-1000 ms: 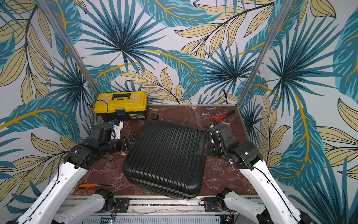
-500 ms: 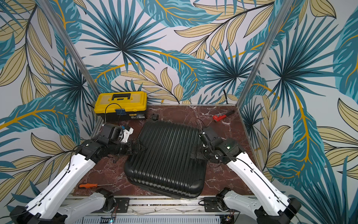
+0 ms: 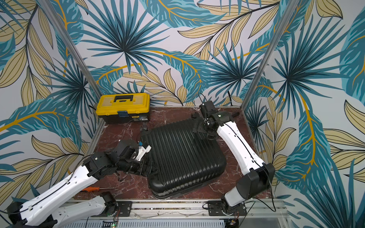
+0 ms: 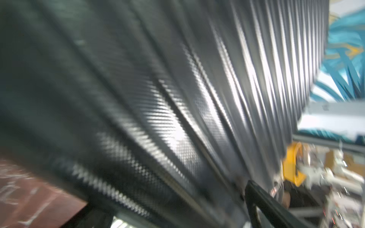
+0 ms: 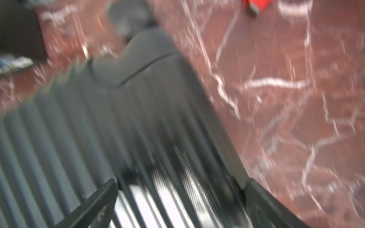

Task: Open the suitcase zippers
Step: Adjust the suitcase at the center of the board.

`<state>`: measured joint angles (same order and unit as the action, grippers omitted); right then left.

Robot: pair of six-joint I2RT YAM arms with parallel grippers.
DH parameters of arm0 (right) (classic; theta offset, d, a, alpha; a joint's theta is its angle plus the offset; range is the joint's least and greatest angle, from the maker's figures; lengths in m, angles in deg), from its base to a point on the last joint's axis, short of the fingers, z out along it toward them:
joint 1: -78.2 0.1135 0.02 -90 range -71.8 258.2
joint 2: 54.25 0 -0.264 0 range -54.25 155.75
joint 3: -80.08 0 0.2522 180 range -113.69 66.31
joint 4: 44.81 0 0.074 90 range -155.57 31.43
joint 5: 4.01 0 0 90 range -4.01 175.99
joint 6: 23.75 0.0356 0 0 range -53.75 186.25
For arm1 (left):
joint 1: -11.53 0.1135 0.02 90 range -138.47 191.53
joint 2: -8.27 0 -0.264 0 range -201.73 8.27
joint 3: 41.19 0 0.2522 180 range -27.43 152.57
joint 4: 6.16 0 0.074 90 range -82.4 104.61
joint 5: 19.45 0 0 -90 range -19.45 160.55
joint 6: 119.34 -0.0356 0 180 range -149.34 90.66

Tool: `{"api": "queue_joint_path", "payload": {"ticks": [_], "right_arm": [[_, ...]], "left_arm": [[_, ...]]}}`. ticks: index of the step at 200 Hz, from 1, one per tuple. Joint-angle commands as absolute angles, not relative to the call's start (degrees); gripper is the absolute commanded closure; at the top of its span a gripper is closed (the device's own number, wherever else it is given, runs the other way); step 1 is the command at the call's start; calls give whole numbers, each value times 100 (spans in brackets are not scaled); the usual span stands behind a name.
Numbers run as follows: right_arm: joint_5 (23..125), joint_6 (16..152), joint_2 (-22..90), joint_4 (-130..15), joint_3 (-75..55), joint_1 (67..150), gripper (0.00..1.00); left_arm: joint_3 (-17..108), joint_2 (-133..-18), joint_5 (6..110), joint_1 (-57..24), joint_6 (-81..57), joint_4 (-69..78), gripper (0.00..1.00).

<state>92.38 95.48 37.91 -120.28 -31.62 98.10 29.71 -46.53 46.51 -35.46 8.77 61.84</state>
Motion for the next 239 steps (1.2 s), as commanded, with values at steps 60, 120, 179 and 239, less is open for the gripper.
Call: {"api": "queue_joint_path", "payload": {"ticks": [60,120,179,239], "right_arm": [[8424,9404,1507,-12905,-1910,10108,3],[7800,9277,225,-14282,-754,10268,47],[7799,9614,105,-13848,269,10395,100],[8580,9618,1383,-12596,-374,10279,100]], "left_arm": [[5124,-5619,6076,-2546,-90,5831,1],[7323,-8222,6051,-1691,-525,5833,1],[7688,-9465,4921,-1317,-585,5832,5],[6662,-8784,3745,-1320,-445,5833,4]]}}
